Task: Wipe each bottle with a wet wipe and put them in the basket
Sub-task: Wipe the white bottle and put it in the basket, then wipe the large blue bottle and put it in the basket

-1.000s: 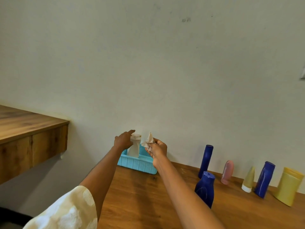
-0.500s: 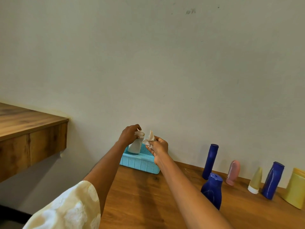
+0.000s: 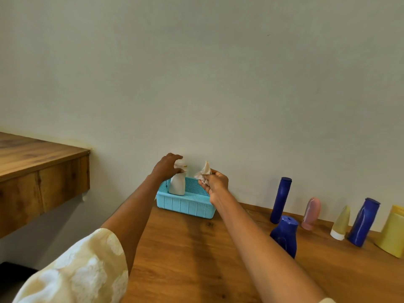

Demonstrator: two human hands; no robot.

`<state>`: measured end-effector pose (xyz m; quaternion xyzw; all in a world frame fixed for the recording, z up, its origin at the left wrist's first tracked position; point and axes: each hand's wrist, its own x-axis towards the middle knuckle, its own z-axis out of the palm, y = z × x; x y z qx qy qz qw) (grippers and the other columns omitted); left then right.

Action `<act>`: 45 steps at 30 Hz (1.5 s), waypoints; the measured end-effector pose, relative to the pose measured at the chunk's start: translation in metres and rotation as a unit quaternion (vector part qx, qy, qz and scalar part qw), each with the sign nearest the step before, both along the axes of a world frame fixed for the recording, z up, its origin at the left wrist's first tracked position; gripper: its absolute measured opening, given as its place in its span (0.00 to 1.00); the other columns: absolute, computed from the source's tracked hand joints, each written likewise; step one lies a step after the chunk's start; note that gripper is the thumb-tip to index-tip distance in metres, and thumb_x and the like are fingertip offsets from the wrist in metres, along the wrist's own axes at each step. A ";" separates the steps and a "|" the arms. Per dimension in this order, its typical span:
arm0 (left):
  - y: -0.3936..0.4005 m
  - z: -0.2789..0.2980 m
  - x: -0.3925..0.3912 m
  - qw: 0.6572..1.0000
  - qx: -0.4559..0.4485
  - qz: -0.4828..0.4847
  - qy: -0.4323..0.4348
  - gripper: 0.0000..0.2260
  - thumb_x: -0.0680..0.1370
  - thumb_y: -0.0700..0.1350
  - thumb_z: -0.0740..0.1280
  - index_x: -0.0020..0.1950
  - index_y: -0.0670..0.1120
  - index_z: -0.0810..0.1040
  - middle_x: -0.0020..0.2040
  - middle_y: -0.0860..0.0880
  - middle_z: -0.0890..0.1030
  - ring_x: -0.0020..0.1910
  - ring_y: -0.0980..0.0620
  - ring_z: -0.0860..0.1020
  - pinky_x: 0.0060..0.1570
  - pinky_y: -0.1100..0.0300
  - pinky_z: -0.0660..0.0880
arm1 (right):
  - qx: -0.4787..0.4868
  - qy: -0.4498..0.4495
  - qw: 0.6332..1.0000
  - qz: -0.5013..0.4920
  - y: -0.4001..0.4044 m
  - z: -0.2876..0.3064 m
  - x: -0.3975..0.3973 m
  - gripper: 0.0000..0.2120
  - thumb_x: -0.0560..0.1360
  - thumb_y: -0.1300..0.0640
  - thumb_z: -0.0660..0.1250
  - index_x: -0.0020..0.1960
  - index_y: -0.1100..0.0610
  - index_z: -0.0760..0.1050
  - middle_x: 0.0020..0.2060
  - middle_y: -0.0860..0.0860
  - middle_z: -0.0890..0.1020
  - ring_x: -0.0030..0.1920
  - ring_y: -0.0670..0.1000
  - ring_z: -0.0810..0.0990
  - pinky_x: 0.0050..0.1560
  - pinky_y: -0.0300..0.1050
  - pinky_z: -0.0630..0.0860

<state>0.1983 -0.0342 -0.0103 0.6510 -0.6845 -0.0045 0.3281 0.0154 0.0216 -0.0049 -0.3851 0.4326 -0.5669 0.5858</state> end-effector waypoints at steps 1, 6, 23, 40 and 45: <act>0.007 0.000 -0.005 1.000 -0.022 0.011 0.015 0.24 0.74 0.48 0.70 0.68 0.46 0.71 0.67 0.44 0.71 0.65 0.44 0.70 0.61 0.51 0.69 | -0.002 -0.003 1.000 0.002 0.004 0.004 0.000 0.13 0.74 0.69 0.66 0.58 0.63 0.76 0.44 0.55 0.79 0.53 0.57 0.81 0.53 0.45 0.79; 0.064 -0.002 -0.056 0.974 -0.164 0.004 0.159 0.11 0.76 0.43 0.68 0.57 0.44 0.75 0.55 0.45 0.76 0.47 0.50 0.77 0.46 0.55 0.75 | -0.034 -0.006 0.999 -0.005 0.028 0.030 -0.012 0.14 0.74 0.69 0.66 0.59 0.64 0.75 0.48 0.58 0.80 0.45 0.52 0.81 0.52 0.46 0.79; 0.216 -0.003 -0.256 0.927 0.088 -0.288 0.225 0.31 0.71 0.50 0.73 0.69 0.45 0.64 0.62 0.48 0.74 0.58 0.52 0.74 0.53 0.62 0.71 | -0.098 0.063 0.989 -0.095 0.111 0.079 -0.150 0.13 0.73 0.66 0.68 0.56 0.57 0.77 0.35 0.50 0.78 0.30 0.45 0.70 0.30 0.35 0.70; 0.184 0.002 -0.215 0.882 0.004 -0.210 0.422 0.14 0.74 0.41 0.71 0.59 0.44 0.77 0.50 0.48 0.81 0.50 0.52 0.78 0.46 0.67 0.76 | -0.149 -0.059 0.982 -0.097 0.112 0.079 -0.166 0.07 0.72 0.66 0.69 0.49 0.59 0.80 0.50 0.60 0.83 0.51 0.57 0.83 0.35 0.35 0.79; 0.164 0.020 -0.175 0.828 0.003 -0.242 0.505 0.16 0.75 0.37 0.68 0.62 0.41 0.75 0.55 0.42 0.81 0.54 0.48 0.79 0.56 0.58 0.76 | -0.163 0.052 0.980 -0.105 0.104 0.059 -0.161 0.05 0.73 0.62 0.69 0.48 0.59 0.81 0.44 0.58 0.84 0.46 0.55 0.82 0.41 0.38 0.79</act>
